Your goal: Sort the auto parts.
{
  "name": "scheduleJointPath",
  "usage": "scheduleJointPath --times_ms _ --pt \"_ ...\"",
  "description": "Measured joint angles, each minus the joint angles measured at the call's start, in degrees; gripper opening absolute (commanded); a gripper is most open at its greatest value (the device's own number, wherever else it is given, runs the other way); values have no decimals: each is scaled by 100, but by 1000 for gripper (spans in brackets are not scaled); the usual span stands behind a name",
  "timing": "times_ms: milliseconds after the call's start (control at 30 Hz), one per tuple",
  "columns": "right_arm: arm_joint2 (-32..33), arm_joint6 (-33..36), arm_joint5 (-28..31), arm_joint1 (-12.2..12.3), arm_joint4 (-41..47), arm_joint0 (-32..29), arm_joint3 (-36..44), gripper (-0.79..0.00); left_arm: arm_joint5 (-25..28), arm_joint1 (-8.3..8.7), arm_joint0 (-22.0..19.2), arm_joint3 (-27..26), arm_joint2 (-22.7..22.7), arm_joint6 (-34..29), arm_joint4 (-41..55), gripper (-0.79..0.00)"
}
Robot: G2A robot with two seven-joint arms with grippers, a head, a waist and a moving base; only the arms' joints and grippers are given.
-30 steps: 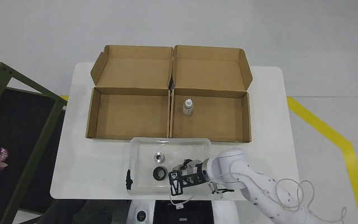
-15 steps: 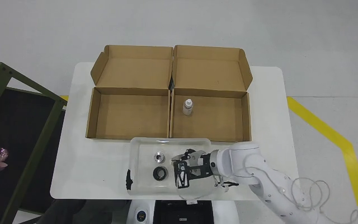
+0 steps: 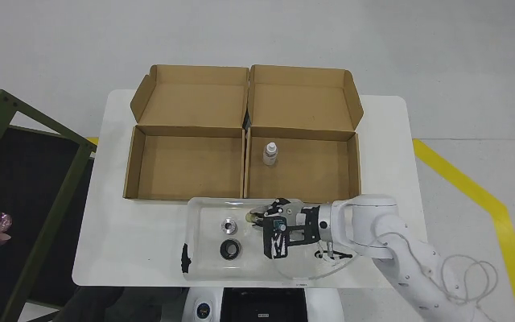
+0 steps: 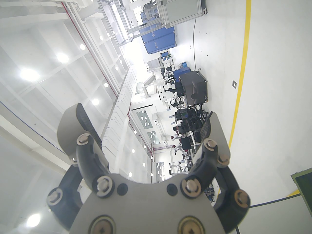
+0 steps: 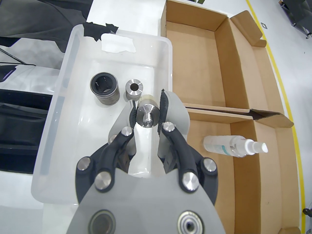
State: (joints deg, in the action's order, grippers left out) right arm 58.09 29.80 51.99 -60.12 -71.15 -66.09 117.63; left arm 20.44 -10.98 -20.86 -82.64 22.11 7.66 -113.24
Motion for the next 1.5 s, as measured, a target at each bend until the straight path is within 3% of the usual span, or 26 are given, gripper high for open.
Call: scheduleJointPath --times_ms 500,833,1500 --pt "483 -244 -137 70 103 156 -159 -785 0 0 0 0 0 0 0 0" --pt "472 -298 -341 47 240 453 -749 -785 0 0 0 0 0 0 0 0" --pt "70 533 -418 -37 426 1337 -1976 -785 0 0 0 0 0 0 0 0"
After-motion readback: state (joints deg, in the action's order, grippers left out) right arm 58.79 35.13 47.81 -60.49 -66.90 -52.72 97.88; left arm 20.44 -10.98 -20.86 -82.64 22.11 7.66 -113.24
